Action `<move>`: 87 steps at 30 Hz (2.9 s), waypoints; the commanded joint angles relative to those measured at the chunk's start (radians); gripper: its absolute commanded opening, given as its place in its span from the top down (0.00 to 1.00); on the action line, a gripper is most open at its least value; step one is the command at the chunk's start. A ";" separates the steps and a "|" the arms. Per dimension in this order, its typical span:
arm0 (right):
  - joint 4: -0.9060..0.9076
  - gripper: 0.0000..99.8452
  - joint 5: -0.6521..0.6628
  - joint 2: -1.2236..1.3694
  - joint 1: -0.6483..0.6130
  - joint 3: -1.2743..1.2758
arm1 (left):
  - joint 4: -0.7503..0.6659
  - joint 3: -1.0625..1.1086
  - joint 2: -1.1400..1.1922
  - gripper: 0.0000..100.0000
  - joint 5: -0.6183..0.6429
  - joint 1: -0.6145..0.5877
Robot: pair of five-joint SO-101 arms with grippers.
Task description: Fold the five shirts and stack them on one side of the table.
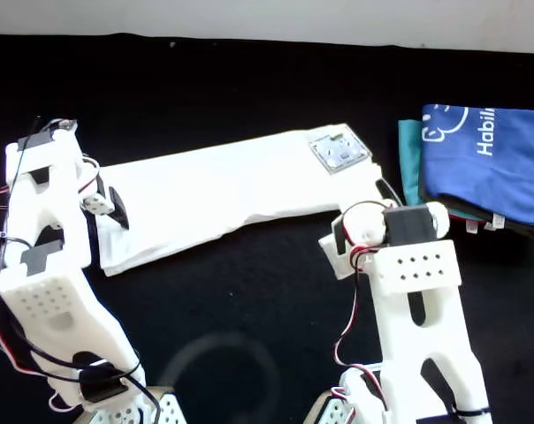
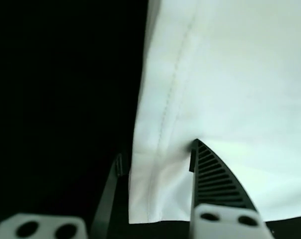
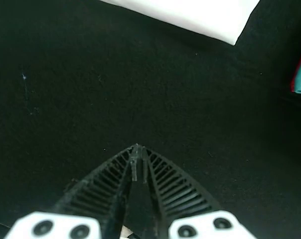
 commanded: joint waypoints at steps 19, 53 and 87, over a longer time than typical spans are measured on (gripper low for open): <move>0.200 0.99 0.012 -0.039 0.013 -0.269 | 0.227 -0.461 0.325 0.99 0.006 -0.116; -0.771 0.99 -0.078 -0.605 0.156 1.173 | 0.470 -0.323 -0.337 0.99 -0.210 0.124; -0.702 0.99 -0.078 -0.924 0.154 1.300 | 0.008 -0.401 -0.024 0.84 -0.101 0.607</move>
